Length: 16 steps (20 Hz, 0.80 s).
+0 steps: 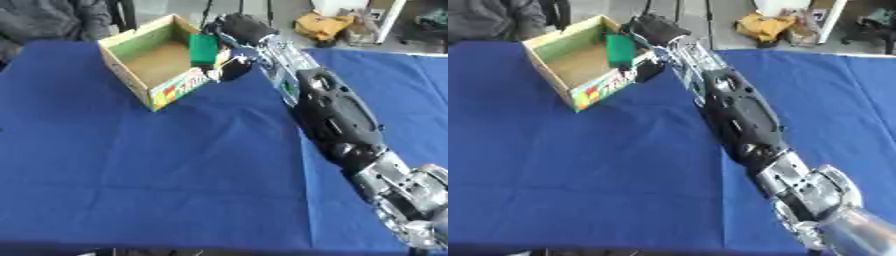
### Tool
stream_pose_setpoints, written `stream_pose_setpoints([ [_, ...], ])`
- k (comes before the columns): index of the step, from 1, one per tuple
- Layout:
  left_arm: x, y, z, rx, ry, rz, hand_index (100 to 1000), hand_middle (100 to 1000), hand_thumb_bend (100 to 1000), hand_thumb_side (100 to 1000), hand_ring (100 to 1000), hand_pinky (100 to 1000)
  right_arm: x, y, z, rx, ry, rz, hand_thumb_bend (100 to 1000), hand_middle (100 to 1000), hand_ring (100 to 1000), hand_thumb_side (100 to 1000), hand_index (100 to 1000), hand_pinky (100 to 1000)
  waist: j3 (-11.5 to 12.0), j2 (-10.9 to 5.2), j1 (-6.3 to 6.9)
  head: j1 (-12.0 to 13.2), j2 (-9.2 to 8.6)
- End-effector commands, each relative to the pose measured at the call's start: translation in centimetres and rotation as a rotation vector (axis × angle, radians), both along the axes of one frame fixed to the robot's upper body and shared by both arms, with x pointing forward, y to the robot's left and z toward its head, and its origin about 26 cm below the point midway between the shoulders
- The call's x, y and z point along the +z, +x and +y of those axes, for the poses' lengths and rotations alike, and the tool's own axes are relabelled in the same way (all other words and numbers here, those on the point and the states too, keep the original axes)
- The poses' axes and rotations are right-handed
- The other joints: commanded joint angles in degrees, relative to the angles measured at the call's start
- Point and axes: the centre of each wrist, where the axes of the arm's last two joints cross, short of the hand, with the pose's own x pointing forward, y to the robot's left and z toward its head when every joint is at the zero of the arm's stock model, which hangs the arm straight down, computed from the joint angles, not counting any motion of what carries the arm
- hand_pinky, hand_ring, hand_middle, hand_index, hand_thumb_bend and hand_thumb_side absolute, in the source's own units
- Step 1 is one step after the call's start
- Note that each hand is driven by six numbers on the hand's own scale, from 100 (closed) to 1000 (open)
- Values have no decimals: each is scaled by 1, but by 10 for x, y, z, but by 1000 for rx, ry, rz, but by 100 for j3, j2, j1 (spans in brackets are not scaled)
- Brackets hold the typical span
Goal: Pick up objects on the table and place them in the box.
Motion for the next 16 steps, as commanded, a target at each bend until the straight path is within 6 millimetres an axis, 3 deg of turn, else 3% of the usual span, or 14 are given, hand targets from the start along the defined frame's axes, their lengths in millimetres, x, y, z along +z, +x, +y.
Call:
stream_pose_setpoints([
  [1,11,2,-9,-53,2,-34,566,455,537,843,349,409,15,4,2,-13,12,-32,100,459,684,378,769,672,193,-77,33,-177,29],
  [4,16,4,-17,-100,-7,-50,565,455,539,840,349,410,8,7,-2,-45,1,-18,100,468,686,392,773,675,585,-56,33,-374,29],
  [8,20,5,-24,-142,-12,-64,565,455,538,842,348,409,-3,12,-10,-102,-20,-2,100,479,690,419,777,678,939,18,40,-584,26],
  [12,21,4,-28,-161,-10,-65,565,454,536,847,346,409,-12,16,-23,-187,-34,-4,100,485,694,425,780,678,1114,101,38,-709,-42],
  [16,20,4,-28,-161,-6,-62,565,454,534,850,346,409,-12,19,-37,-279,-15,-42,100,485,690,407,780,673,1121,143,10,-754,-80],
])
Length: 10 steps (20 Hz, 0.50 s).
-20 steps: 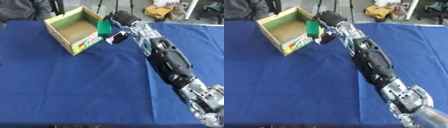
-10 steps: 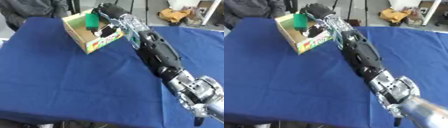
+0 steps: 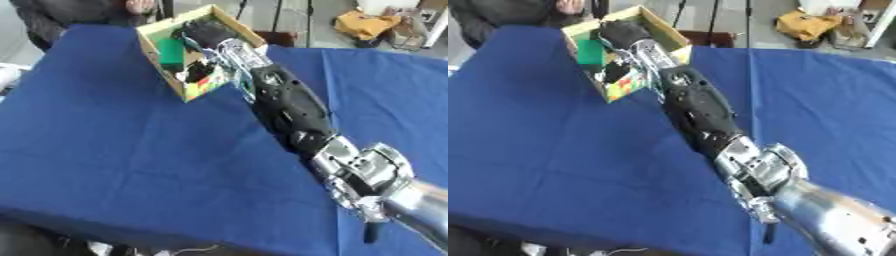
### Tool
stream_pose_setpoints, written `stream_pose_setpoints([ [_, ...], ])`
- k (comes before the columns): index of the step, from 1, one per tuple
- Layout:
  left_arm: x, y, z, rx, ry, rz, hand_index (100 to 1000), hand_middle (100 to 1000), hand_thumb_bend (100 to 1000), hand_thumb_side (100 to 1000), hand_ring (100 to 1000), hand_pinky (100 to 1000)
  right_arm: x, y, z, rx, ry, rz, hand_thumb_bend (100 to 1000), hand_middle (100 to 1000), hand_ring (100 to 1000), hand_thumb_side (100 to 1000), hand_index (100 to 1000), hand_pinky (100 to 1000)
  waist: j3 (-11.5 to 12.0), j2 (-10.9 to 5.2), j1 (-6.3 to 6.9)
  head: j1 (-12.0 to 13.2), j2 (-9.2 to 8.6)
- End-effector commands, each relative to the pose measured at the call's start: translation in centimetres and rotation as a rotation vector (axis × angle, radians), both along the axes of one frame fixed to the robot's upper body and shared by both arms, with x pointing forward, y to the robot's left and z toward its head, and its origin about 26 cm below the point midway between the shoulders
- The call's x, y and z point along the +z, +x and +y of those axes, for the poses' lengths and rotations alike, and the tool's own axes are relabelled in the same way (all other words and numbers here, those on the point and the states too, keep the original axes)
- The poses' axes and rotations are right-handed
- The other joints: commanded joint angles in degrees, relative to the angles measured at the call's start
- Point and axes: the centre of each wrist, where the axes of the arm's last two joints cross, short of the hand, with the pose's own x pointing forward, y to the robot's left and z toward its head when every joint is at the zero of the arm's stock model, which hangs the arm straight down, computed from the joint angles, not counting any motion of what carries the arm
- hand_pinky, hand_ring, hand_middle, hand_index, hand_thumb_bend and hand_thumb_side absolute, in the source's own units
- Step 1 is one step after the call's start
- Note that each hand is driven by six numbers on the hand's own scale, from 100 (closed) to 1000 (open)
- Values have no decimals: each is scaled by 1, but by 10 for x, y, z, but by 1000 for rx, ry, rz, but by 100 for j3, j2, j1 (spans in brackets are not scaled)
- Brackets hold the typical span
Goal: Pick up objects on the table and place them in the box.
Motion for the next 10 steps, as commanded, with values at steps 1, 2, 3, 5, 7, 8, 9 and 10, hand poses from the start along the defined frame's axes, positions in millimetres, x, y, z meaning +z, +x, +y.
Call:
stream_pose_setpoints([
  [1,10,-1,-1,-13,11,-38,565,454,535,850,346,409,21,6,-16,-84,5,-81,100,484,687,398,780,669,-5,-55,24,-47,-74],
  [2,11,-1,-1,-15,13,-38,565,454,535,850,346,409,22,6,-19,-108,14,-97,100,485,687,391,780,669,-7,-53,18,-47,-81],
  [3,11,-1,-1,-15,14,-39,565,454,534,850,346,409,24,7,-23,-132,21,-112,100,487,689,385,780,669,-7,-53,10,-43,-92],
  [5,10,-1,-1,-14,15,-37,564,453,534,851,345,409,26,8,-27,-172,31,-144,100,497,691,346,780,669,-7,-53,-6,-31,-124],
  [7,10,-1,-1,-15,17,-36,564,453,534,852,345,409,27,9,-30,-198,30,-167,100,499,691,366,782,669,-8,-51,-18,-25,-151],
  [8,10,-1,-1,-15,18,-36,564,453,534,852,345,409,27,9,-30,-204,30,-174,100,526,695,375,791,671,-11,-49,-22,-19,-155],
  [9,10,-1,-1,-14,18,-36,564,453,534,852,345,408,26,9,-29,-205,26,-175,100,543,698,381,795,673,-14,-48,-25,-17,-156],
  [10,10,-1,-1,-14,18,-36,564,453,535,852,345,409,25,9,-29,-202,20,-172,100,567,706,397,801,678,-16,-45,-28,-17,-159],
])
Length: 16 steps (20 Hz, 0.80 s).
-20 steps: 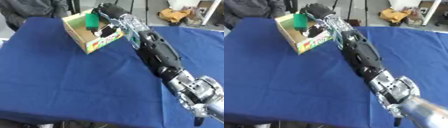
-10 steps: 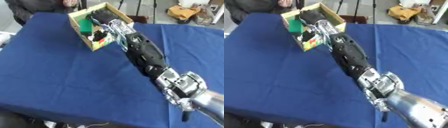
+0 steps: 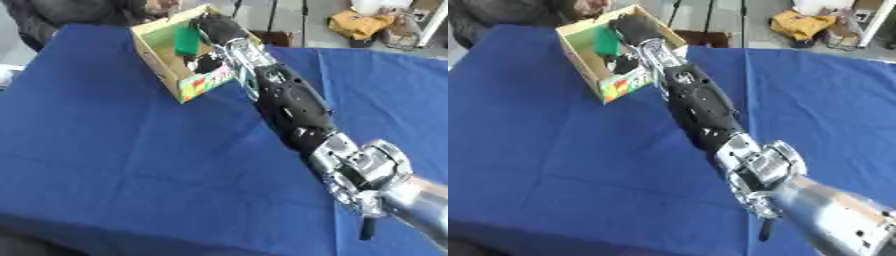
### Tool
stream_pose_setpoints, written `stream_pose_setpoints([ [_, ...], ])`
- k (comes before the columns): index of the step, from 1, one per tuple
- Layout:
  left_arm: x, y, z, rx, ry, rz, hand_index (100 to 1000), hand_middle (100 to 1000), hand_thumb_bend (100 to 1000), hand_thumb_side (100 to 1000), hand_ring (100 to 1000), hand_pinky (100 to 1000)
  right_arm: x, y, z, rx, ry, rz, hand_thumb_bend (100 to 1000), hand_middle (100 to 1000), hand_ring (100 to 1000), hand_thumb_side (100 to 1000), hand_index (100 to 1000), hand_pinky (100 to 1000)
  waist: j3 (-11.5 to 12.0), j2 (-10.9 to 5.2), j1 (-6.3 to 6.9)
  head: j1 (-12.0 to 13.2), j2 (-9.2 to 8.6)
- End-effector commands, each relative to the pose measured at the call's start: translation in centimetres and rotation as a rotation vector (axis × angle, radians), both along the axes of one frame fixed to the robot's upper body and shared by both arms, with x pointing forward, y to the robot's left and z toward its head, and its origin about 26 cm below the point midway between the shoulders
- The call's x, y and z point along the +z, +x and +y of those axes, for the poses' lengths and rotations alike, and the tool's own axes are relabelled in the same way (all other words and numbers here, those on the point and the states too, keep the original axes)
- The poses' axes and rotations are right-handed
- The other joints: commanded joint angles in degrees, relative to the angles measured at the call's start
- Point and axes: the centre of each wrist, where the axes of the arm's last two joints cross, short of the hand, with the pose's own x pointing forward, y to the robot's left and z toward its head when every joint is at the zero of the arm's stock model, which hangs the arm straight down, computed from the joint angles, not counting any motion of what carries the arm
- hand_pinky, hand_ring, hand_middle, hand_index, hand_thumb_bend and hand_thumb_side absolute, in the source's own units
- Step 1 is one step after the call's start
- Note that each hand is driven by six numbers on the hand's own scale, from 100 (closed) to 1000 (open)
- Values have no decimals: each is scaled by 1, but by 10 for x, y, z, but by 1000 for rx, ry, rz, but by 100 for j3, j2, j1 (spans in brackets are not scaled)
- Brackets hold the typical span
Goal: Pick up objects on the table and place them in the box.
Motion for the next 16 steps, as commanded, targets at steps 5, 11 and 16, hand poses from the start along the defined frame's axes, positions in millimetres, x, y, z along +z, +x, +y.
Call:
stream_pose_setpoints([
  [5,11,-1,-2,-13,12,-38,563,452,535,852,344,409,11,3,2,18,-80,19,100,621,740,477,816,702,6,-42,40,1,-69],
  [11,11,-1,-2,-16,10,-41,563,451,536,852,343,409,5,1,9,60,-137,105,100,718,788,668,839,735,20,-29,44,1,-56],
  [16,12,0,-2,-17,10,-42,563,450,536,853,343,409,7,0,15,87,-156,109,100,778,809,908,842,753,13,-23,36,5,-47],
])
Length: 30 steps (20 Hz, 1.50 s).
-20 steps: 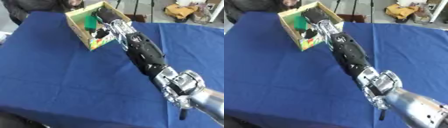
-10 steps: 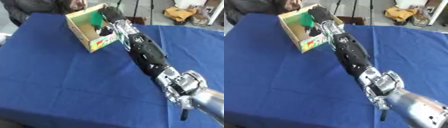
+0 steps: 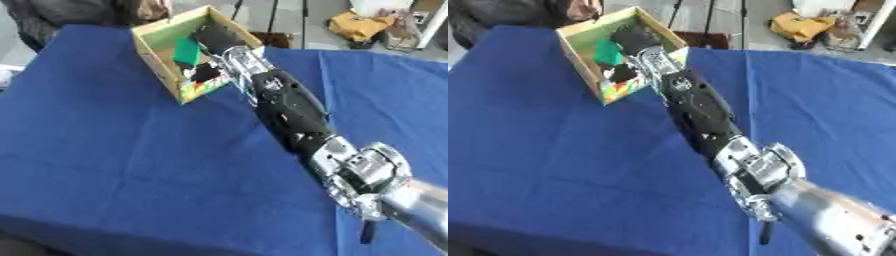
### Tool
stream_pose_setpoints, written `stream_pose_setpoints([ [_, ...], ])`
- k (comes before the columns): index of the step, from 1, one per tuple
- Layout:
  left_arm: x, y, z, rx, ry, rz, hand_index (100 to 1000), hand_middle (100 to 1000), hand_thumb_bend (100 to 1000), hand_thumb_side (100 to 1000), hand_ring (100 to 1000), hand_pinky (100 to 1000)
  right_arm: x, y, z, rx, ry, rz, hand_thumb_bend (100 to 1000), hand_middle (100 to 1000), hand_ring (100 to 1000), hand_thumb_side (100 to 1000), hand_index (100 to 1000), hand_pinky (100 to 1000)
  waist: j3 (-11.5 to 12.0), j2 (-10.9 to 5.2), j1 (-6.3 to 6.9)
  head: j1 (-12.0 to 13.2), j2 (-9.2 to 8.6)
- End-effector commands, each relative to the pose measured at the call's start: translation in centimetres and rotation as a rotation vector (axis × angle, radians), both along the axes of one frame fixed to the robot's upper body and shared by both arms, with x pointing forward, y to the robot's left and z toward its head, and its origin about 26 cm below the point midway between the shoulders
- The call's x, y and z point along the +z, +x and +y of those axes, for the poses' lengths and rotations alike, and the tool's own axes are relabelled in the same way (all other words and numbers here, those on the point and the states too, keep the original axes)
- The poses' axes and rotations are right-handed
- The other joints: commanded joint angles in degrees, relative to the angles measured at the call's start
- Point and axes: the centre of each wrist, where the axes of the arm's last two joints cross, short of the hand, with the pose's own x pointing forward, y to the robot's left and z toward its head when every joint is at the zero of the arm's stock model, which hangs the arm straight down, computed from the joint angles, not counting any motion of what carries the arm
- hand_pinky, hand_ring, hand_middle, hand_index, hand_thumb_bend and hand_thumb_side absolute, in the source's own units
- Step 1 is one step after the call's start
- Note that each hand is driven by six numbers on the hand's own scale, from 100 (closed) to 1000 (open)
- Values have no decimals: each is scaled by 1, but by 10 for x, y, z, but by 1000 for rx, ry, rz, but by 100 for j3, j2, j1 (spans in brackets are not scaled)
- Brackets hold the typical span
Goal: Pick up objects on the table and place them in the box.
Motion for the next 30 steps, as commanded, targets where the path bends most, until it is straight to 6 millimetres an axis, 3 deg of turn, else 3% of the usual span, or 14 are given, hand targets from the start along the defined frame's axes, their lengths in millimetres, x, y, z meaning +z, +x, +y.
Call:
stream_pose_setpoints([
  [1,10,-1,-2,-13,6,-36,563,450,536,853,342,409,18,1,5,23,-18,-45,100,781,810,933,840,754,2,-59,39,6,-45],
  [3,10,-1,-2,-13,6,-36,563,450,536,853,342,409,19,0,6,33,-18,-52,100,785,812,999,838,755,-1,-56,38,11,-47],
  [20,10,-1,0,-3,3,-36,562,447,536,855,340,409,23,-4,14,122,-21,-43,100,813,824,1000,886,768,-165,-41,23,74,-76],
  [24,9,-1,5,28,2,-31,561,446,539,854,340,409,48,-9,14,187,108,-127,100,769,792,946,896,732,-455,-61,-1,252,-87],
  [30,5,-2,20,105,12,-19,561,449,541,851,343,409,83,-36,0,358,484,-204,100,717,750,943,903,686,-1275,-151,8,903,125],
])
